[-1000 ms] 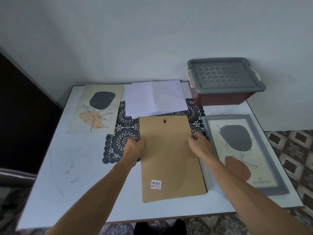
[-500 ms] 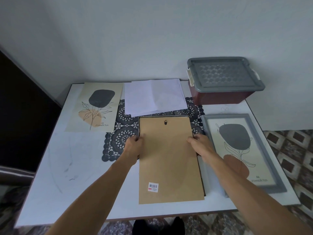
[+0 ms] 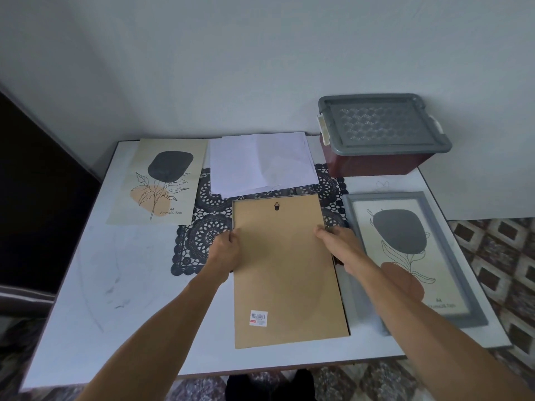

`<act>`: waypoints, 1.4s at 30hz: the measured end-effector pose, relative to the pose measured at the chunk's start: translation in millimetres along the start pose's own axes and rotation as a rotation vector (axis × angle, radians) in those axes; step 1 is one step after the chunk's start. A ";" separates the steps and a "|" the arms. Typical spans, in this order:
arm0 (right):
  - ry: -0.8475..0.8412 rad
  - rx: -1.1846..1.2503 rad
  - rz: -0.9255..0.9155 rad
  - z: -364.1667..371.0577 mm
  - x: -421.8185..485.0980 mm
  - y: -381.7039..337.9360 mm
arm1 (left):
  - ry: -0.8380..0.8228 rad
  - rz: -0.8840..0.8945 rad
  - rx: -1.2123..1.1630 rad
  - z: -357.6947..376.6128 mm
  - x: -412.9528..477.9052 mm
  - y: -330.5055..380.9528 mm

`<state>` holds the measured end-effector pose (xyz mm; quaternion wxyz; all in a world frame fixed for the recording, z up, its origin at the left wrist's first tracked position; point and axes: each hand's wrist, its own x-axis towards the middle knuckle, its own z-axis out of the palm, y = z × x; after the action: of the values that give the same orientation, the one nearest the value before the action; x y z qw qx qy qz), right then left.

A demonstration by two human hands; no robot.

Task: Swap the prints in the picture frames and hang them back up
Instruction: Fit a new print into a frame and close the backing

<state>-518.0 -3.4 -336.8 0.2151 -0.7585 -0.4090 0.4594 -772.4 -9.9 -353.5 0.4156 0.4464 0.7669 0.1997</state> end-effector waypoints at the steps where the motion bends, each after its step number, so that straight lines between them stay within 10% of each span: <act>1: -0.017 -0.020 -0.001 -1.5 -1.2 -3.2 | -0.006 0.011 0.012 -1.4 0.3 0.7; 34: 0.060 0.252 0.057 6.3 14.6 -46.2 | 0.194 0.088 -0.021 6.3 -11.4 9.0; 42: -0.275 0.279 0.102 2.8 -6.7 -14.4 | 0.283 -0.097 -0.065 -9.6 1.2 10.9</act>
<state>-528.2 -0.8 -324.6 0.2367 -0.6710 -0.3282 0.6213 -774.9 -2.6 -341.2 0.3267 0.3627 0.8316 0.2650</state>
